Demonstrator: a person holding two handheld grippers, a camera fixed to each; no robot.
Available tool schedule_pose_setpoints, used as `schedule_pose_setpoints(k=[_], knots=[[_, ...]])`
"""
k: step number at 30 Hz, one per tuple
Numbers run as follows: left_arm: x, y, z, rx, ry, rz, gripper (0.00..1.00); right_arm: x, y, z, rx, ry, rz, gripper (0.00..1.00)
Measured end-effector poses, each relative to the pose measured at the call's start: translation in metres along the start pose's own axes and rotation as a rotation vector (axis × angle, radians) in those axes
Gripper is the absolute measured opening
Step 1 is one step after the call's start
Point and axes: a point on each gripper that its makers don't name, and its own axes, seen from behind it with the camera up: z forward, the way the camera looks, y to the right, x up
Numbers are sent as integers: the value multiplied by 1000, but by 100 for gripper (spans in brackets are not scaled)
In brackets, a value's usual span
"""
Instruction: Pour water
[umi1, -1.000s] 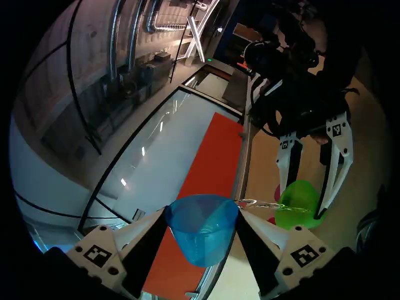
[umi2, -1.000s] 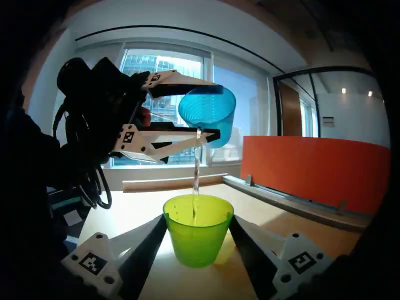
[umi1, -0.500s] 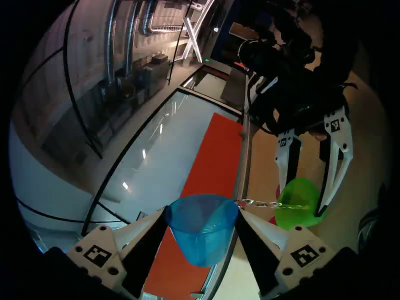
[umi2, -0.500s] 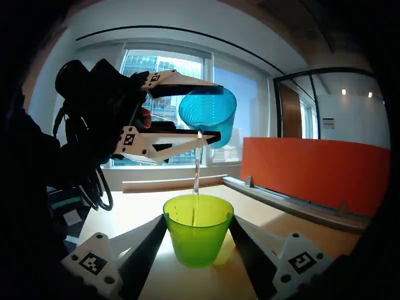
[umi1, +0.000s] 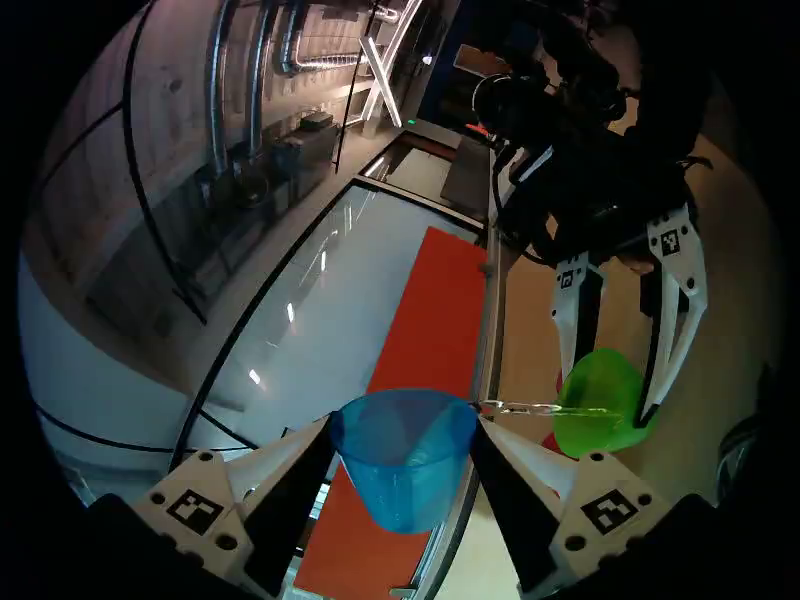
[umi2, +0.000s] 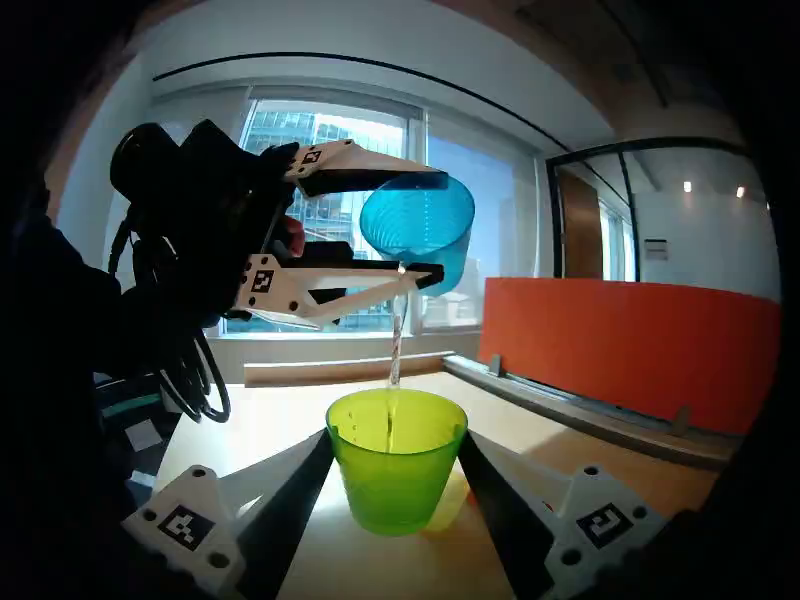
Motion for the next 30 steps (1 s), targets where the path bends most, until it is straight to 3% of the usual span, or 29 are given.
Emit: schedule_pose_setpoints(k=[30], knots=[[7, -2, 3, 0, 16, 90, 89, 4, 1, 1, -2, 6, -9, 89]])
